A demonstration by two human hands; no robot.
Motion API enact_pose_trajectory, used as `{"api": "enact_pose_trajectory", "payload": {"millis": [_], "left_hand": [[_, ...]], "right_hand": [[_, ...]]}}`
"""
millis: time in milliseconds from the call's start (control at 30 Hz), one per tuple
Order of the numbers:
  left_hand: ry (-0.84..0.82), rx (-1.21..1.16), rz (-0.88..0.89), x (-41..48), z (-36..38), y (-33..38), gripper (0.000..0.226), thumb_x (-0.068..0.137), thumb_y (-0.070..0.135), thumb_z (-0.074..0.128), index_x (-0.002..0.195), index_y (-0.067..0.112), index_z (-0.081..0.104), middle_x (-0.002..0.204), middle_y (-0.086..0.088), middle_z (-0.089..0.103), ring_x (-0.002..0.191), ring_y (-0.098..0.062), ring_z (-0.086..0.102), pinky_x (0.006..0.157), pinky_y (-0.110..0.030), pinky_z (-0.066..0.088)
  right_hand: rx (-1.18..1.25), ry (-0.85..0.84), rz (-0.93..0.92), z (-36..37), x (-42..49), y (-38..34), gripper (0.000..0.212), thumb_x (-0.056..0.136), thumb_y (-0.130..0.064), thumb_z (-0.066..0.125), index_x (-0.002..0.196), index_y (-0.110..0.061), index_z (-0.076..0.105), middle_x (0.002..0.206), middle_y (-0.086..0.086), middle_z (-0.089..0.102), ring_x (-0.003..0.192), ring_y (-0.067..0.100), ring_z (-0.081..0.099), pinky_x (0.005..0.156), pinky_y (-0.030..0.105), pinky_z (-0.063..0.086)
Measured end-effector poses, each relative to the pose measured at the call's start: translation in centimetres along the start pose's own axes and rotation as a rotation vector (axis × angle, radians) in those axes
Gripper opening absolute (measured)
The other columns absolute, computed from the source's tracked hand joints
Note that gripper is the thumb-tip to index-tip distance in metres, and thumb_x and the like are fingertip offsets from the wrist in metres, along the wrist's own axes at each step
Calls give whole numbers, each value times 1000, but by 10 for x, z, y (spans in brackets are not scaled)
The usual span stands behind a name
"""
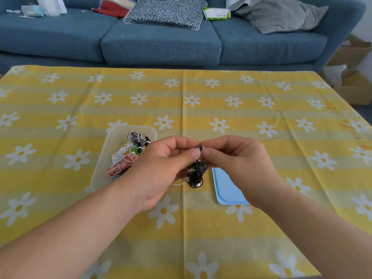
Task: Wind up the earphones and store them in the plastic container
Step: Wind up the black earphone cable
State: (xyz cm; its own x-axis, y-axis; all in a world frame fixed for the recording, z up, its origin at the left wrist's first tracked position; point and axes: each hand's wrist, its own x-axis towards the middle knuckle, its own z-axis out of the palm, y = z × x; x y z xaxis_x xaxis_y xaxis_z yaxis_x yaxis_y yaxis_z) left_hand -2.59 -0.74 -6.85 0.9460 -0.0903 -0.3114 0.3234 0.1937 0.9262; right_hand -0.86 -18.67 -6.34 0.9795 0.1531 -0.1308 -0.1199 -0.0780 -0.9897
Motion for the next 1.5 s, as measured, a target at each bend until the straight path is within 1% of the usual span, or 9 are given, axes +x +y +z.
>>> {"api": "enact_pose_trajectory", "payload": {"millis": [167,400,533,667,767,933,1133,1333,1500], "left_hand": [[-28,46,6,-1,-1,4,15,92,5,68,107,5,70,81,-6,77,67,-13,73,64,-29,57],[-55,-104,-156,0,-4,7,15,91,8,67,103,6,76,79,-8,72,66,-22,66,68,-31,62],[-57,-171,-168,2,-3,6,16,92,5,64,105,2,73,72,-6,72,58,-15,66,86,-44,57],[-70,-197,-196,2,-3,6,26,82,9,70,106,1,73,73,-8,70,57,-15,65,82,-41,58],[-73,-212,-208,2,-4,5,19,89,5,67,107,0,72,73,-8,69,57,-15,65,74,-36,61],[-54,-105,-120,-1,-2,4,11,94,4,65,103,4,70,74,-7,73,60,-19,67,67,-31,60],[30,122,69,0,-2,-2,9,94,3,69,100,9,72,82,-9,76,74,-22,69,73,-39,55],[17,69,5,2,-2,-4,11,95,8,68,105,8,71,98,-20,77,81,-30,66,76,-40,53],[16,-11,-42,5,-4,-5,12,94,7,68,105,8,71,85,-8,76,82,-30,68,78,-41,53]], "right_hand": [[-51,-7,-33,-3,-2,-6,9,85,-2,78,92,-9,80,80,13,79,77,29,76,74,28,61],[-246,-51,-111,-4,-6,-7,13,85,-11,81,94,-21,81,81,-5,80,79,15,76,79,24,60],[-163,-33,-84,-4,-5,-8,19,87,-4,78,101,-16,78,81,1,80,76,18,77,79,24,60],[-185,-41,-82,-4,-5,-9,11,87,-7,78,91,-17,80,78,2,79,74,18,76,76,24,60],[-237,-46,-104,-3,-6,-9,8,88,-12,79,89,-20,80,77,-1,79,75,15,76,76,24,61],[-281,-33,-115,-2,-5,-9,6,89,-12,77,89,-18,80,75,-2,78,71,10,74,70,18,58],[-175,-42,-23,-1,-4,-4,5,90,-11,76,93,-12,79,78,3,79,73,17,75,74,23,60],[-107,-34,-7,-3,-2,-3,17,86,-7,79,102,-14,76,83,5,80,78,25,77,78,27,62],[-109,-26,13,-5,1,-3,20,84,-9,81,103,-15,75,84,8,79,75,26,76,75,26,62]]}}
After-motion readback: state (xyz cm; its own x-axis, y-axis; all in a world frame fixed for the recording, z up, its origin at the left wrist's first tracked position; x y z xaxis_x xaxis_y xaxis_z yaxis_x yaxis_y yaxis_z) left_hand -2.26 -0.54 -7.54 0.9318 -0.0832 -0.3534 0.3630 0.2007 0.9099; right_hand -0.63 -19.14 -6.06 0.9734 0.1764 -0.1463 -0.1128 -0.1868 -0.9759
